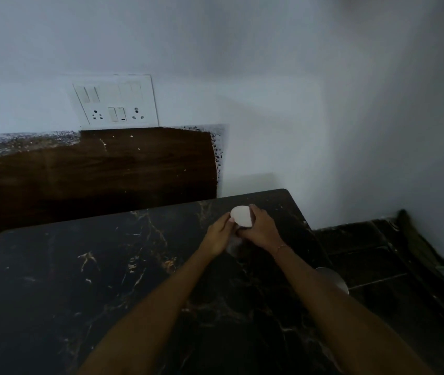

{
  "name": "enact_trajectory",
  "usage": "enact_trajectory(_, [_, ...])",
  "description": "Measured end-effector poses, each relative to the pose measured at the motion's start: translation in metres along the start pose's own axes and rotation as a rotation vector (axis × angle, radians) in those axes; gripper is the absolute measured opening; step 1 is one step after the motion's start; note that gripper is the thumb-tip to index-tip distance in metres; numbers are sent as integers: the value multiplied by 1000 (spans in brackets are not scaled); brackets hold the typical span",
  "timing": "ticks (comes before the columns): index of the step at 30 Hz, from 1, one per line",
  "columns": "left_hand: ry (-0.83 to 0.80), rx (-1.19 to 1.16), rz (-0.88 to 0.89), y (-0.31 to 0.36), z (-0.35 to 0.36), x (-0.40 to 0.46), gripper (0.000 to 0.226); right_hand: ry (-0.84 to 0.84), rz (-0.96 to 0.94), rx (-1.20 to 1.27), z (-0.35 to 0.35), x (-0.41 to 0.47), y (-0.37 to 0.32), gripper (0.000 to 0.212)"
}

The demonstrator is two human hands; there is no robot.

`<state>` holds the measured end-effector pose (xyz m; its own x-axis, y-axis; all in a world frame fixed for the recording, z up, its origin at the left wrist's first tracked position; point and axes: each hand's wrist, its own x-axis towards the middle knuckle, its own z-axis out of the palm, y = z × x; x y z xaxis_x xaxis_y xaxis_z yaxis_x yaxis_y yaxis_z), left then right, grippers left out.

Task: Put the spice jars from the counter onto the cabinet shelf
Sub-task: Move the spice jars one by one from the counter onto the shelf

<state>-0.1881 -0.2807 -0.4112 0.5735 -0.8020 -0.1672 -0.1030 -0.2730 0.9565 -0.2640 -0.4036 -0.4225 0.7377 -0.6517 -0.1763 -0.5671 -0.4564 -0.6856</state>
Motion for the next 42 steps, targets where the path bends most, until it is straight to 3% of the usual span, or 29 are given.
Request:
enact_trajectory(3, [12, -21, -92, 14, -19, 1, 30, -229, -24, 261, -33, -6, -19, 87])
enact_trajectory(8, [-118, -301, -132, 41, -40, -15, 42, -447, -90, 832, -70, -29, -45, 45])
enact_trajectory(11, [-231, -418, -82, 53, -43, -25, 55, -524, -134, 1047, -76, -40, -55, 41])
enact_trajectory(15, [-245, -479, -35, 65, -36, -40, 40, -484, -162, 1172, -71, -54, -61, 45])
enact_trajectory(17, [-217, -487, -7, 67, -34, -44, 39, -406, -164, 1154, -68, -61, -66, 42])
enact_trajectory(20, [-109, -507, 42, 68, -29, -53, 51, -192, -141, 892, -62, -72, -73, 32])
enact_trajectory(23, [93, -509, 72, 67, -26, -61, 42, -44, -92, 700, -50, -82, -77, 50])
enact_trajectory(26, [188, -489, 83, 71, -26, -69, 44, -71, -162, 510, -36, -90, -86, 67])
enact_trajectory(30, [168, -489, 98, 83, -39, -85, 33, 10, -114, 652, -29, -97, -96, 84])
enact_trajectory(33, [83, -523, 96, 84, -56, -95, 32, -69, -47, 872, -33, -102, -94, 76])
enact_trajectory(36, [-100, -548, 68, 86, -67, -106, 38, -170, -105, 992, -38, -109, -99, 62])
enact_trajectory(39, [-154, -615, 79, 90, -71, -113, 39, -199, -177, 892, -45, -114, -108, 49])
enact_trajectory(42, [-102, -645, 120, 94, -75, -115, 35, -115, -187, 697, -55, -116, -115, 57])
